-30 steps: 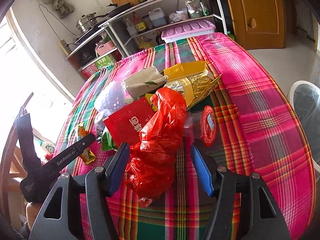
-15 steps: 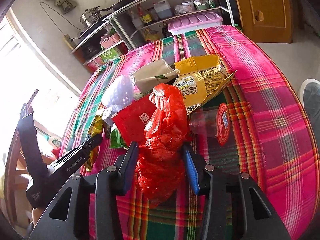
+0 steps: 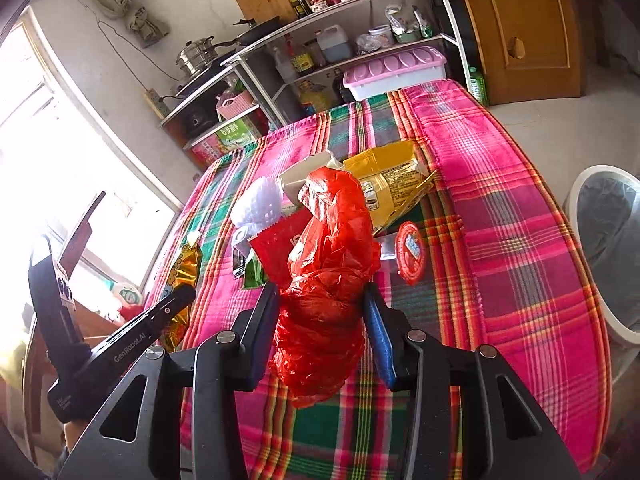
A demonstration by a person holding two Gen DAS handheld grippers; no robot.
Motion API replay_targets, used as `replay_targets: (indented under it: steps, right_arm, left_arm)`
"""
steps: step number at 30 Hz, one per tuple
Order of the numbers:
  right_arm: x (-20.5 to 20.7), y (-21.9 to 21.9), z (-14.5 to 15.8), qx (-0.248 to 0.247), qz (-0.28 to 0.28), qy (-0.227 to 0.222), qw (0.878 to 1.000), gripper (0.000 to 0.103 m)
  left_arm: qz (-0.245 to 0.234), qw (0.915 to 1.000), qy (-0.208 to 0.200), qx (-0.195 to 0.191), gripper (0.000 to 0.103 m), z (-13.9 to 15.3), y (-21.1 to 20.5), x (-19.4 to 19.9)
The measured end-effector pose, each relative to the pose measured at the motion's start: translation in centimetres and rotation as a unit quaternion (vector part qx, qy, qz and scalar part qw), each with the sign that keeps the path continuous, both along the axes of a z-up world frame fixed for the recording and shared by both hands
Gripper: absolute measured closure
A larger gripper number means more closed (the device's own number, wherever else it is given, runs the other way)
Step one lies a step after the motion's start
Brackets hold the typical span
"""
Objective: Collect trash
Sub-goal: 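Lift and carry both held items over the white trash bin with both tools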
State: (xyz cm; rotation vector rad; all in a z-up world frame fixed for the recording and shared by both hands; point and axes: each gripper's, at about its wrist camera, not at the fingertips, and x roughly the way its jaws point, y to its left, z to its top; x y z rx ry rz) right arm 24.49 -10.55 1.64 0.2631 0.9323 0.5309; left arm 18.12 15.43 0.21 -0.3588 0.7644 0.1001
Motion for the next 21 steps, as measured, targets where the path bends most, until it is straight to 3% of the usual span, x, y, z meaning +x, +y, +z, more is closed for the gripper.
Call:
replay_targets:
  steps: [9,21]
  right_arm:
    - [-0.4,-6.1,1.7,0.000,-0.044,-0.020,0.999,0.060]
    - [1.4,-18.2,0.8,-0.024,-0.148,-0.017,0.989,0.060]
  left_arm:
    - [-0.074,0.9968,-0.030,-0.002,0.095,3.0,-6.8,0.6]
    - [-0.200,0.9790,-0.034,-0.021,0.095,3.3,-18.3,6.1]
